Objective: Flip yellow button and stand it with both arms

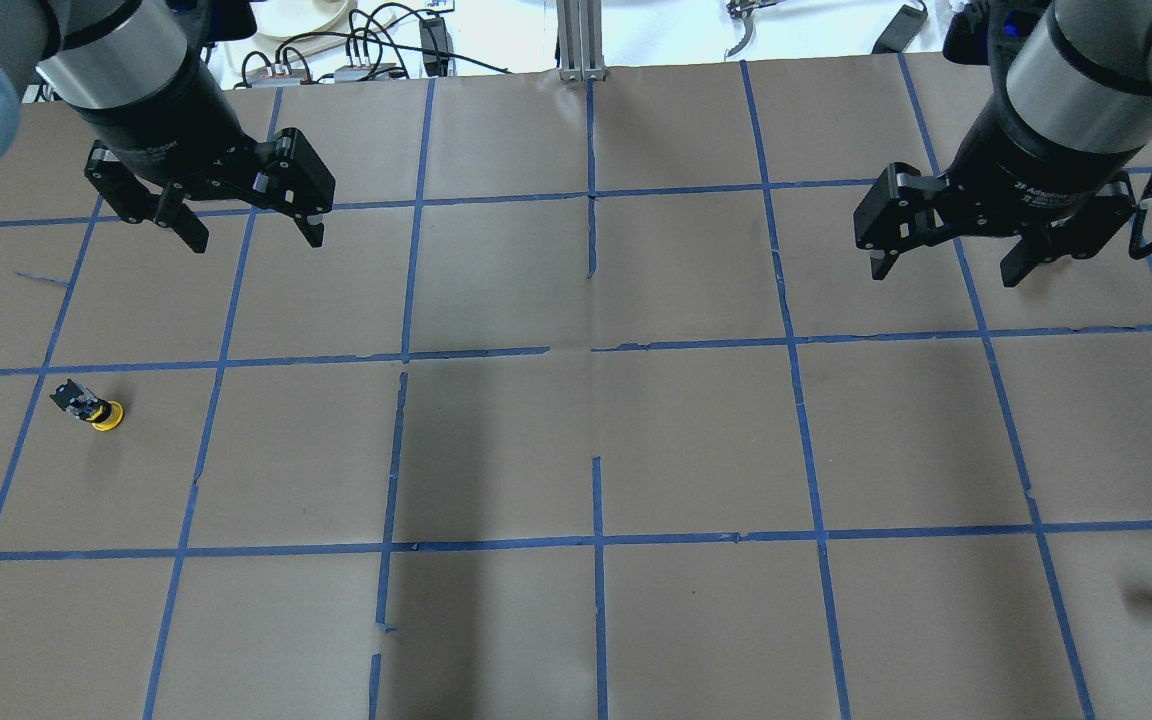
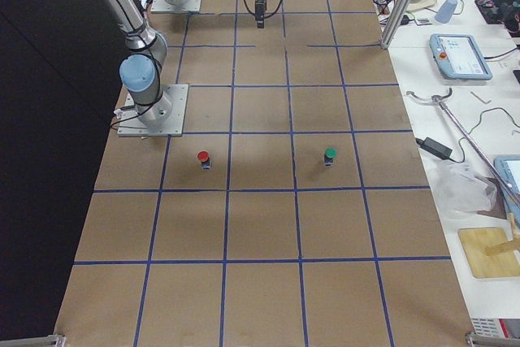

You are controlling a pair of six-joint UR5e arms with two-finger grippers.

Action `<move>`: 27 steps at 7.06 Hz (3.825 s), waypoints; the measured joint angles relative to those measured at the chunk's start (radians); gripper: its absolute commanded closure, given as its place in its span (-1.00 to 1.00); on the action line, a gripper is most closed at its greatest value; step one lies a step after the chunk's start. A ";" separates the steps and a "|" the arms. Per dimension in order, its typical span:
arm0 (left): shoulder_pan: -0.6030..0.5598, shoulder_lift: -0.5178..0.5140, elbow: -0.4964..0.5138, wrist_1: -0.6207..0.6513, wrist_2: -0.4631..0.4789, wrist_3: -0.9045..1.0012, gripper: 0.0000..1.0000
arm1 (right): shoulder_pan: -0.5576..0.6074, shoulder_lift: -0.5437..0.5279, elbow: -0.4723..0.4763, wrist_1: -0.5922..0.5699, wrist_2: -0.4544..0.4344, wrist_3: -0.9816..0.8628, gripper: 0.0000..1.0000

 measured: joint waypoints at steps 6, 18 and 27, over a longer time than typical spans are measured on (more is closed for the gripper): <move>0.235 0.004 -0.164 0.057 0.024 0.404 -1.00 | 0.000 -0.010 0.003 0.003 -0.003 0.002 -0.99; 0.711 -0.286 -0.393 0.643 -0.050 1.393 -0.96 | -0.003 -0.005 0.045 -0.003 0.000 0.018 -0.99; 0.704 -0.275 -0.469 0.796 -0.051 1.426 0.92 | -0.003 0.000 0.047 0.001 0.013 0.006 -1.00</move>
